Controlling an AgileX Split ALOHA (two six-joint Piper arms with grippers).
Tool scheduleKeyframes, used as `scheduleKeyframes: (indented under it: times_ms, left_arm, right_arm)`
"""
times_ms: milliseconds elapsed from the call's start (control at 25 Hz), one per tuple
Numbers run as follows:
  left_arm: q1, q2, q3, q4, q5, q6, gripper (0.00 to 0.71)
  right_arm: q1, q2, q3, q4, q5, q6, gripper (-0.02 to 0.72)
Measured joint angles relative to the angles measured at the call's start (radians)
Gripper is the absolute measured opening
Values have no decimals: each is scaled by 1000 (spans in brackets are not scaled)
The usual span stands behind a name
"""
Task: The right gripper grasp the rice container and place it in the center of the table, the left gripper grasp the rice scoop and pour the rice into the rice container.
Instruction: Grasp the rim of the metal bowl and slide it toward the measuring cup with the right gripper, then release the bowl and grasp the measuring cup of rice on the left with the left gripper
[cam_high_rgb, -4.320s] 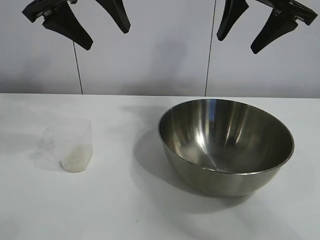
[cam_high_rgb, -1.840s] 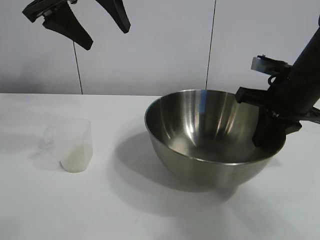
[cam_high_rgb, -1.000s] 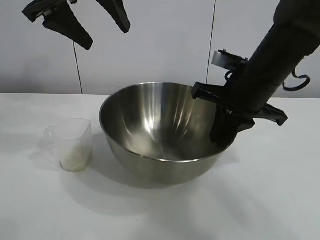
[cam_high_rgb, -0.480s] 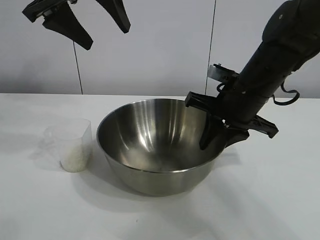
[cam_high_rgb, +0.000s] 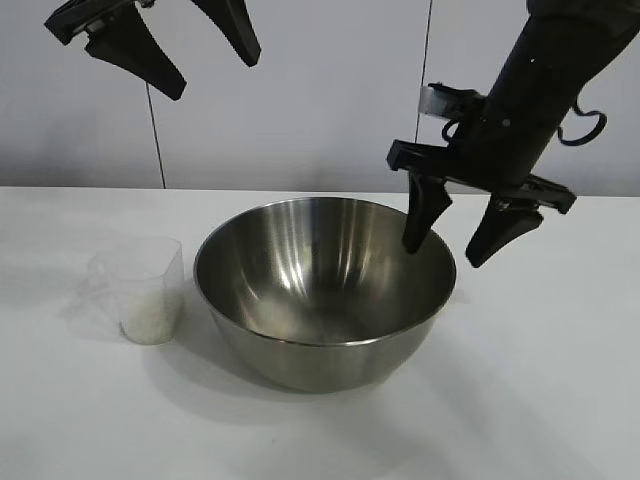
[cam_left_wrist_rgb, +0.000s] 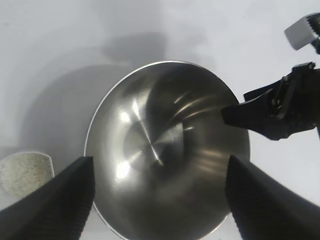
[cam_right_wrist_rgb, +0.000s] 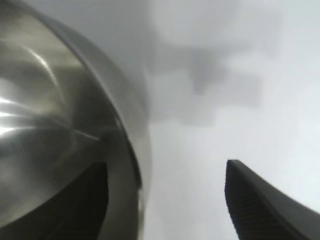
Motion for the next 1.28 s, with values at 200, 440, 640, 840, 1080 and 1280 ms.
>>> scheduleKeyframes:
  times_ms: [200,440,640,840,1080,1280]
  left_arm:
    - [0,0,0,0,0,0,531]
    - [0,0,0,0,0,6,531]
    - [0,0,0,0,-2,6,531]
    - [0,0,0,0,-3,6,531]
    - [0,0,0,0,-15,6,531]
    - [0,0,0,0,-23,6,531]
  right_arm:
    - [-49,-70,-93,-22,146,1,463]
    - [-49,-168,-163,-22,220,-9,463]
    - [-51,-208,-183,-11,237,-3,463]
    - [-51,-208,-183,8,239,0,463]
    - [-51,-208,-183,9,236,0,463]
    - [-51,-208,-183,9,236,0,463]
